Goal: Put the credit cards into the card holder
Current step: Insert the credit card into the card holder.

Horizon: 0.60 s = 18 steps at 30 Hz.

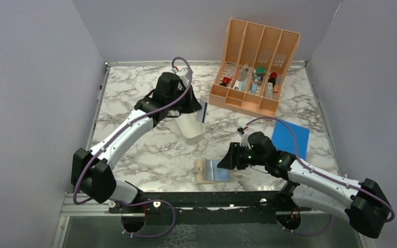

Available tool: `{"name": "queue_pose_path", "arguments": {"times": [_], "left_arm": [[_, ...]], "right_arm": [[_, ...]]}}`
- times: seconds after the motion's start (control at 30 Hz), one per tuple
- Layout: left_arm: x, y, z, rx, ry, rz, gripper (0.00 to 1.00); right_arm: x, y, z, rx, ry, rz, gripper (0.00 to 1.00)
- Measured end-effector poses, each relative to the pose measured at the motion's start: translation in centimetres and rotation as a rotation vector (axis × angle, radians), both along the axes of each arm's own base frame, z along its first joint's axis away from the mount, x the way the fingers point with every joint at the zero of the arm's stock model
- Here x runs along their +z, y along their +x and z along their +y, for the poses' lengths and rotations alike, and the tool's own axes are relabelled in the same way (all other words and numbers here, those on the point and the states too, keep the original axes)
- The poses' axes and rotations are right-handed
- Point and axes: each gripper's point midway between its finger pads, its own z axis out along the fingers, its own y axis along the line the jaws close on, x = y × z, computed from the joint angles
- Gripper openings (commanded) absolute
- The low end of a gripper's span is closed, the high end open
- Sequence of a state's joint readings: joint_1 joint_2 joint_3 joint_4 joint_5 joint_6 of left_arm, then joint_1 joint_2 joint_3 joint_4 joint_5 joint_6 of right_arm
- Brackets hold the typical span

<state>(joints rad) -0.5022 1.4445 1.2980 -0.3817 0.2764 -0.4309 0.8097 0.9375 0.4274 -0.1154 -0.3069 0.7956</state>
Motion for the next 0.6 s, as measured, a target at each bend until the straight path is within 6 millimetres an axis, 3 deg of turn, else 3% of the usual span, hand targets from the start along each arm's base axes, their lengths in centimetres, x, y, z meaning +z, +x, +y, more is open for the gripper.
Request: {"name": "queue_pose_path", "arguments": {"times": [0.17, 0.3, 0.43, 0.6], "left_arm": [[-3.4, -7.3, -2.2, -0.051, -0.113, 0.181, 0.00], [-4.4, -12.7, -3.1, -0.086, -0.195, 0.249, 0.00], [-5.4, -15.9, -2.8, -0.085, -0.259, 0.293, 0.00], [-8.0, -17.5, -2.5, -0.051, -0.289, 0.354, 0.00]], "right_arm": [[0.3, -0.2, -0.1, -0.011, 0.010, 0.007, 0.51], [0.0, -0.3, -0.4, -0.023, 0.001, 0.026, 0.50], [-0.6, -0.4, -0.7, -0.041, -0.019, 0.045, 0.48], [-2.1, -0.1, -1.2, -0.073, -0.067, 0.068, 0.45]]}}
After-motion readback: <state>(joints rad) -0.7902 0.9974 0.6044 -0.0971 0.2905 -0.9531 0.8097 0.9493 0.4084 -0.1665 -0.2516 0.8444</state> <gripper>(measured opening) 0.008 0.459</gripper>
